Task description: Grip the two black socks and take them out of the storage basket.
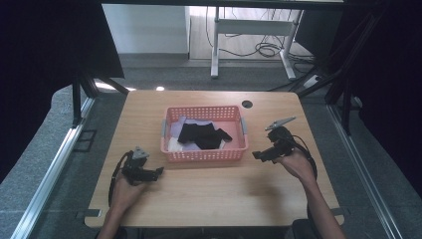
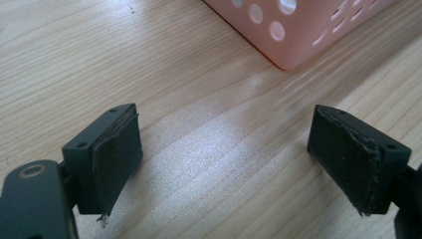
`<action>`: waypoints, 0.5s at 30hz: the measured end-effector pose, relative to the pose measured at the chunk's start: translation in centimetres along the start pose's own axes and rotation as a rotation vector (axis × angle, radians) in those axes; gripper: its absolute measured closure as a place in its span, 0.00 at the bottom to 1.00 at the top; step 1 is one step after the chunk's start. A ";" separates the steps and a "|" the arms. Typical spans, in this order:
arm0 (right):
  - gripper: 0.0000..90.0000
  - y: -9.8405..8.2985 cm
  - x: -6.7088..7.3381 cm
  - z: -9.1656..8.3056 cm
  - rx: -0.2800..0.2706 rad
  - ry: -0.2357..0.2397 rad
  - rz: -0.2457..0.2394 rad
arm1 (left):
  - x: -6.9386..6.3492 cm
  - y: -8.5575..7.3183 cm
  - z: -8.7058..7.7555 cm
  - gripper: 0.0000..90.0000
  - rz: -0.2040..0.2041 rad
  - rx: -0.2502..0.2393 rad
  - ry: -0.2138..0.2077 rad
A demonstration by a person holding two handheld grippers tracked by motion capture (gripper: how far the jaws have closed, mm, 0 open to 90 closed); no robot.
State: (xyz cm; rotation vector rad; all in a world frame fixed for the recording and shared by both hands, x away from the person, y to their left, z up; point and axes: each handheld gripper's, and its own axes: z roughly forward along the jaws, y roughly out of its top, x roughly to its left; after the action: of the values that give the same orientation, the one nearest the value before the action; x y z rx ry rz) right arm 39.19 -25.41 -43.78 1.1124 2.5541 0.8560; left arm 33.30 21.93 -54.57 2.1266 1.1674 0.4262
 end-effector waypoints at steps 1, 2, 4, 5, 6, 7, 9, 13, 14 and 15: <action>0.00 0.0 0.0 0.0 0.000 0.000 0.000 | 0.0 0.0 0.0 0.15 0.000 0.000 0.000; 0.00 0.3 -0.1 -0.2 -0.005 0.001 0.004 | 0.0 0.0 0.0 0.15 0.000 0.000 0.000; 0.01 0.9 -0.2 -0.4 -0.014 0.005 0.011 | 0.0 0.0 0.0 0.15 0.000 0.000 0.000; 0.01 1.3 -0.3 -0.6 -0.022 0.013 0.016 | 0.0 0.0 0.0 0.15 0.001 0.000 0.000; 0.01 1.9 -0.4 -0.7 -0.026 0.017 0.017 | 0.0 0.0 0.0 0.15 0.002 0.001 0.000; 0.01 1.9 -0.4 -0.7 -0.026 0.017 0.017 | 0.0 0.0 0.0 0.15 0.002 0.001 0.000; 0.02 2.6 -0.3 -0.8 -0.029 0.021 0.015 | 0.0 0.0 0.0 0.15 0.001 0.001 0.000; 0.04 4.4 0.0 -0.8 -0.041 0.031 0.003 | 0.0 0.0 0.0 0.15 0.001 0.001 0.000; 0.05 4.8 0.0 -0.7 -0.041 0.032 -0.002 | 0.0 0.0 0.0 0.15 0.001 0.000 0.000; 0.06 5.2 0.1 -0.5 -0.036 0.034 -0.008 | 0.0 0.0 0.0 0.15 0.001 0.001 0.000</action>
State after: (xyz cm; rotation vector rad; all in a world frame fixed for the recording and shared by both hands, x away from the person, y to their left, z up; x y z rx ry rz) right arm 41.96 -22.74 -40.26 1.0861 2.5581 0.9230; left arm 33.30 21.95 -54.56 2.1279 1.1666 0.4264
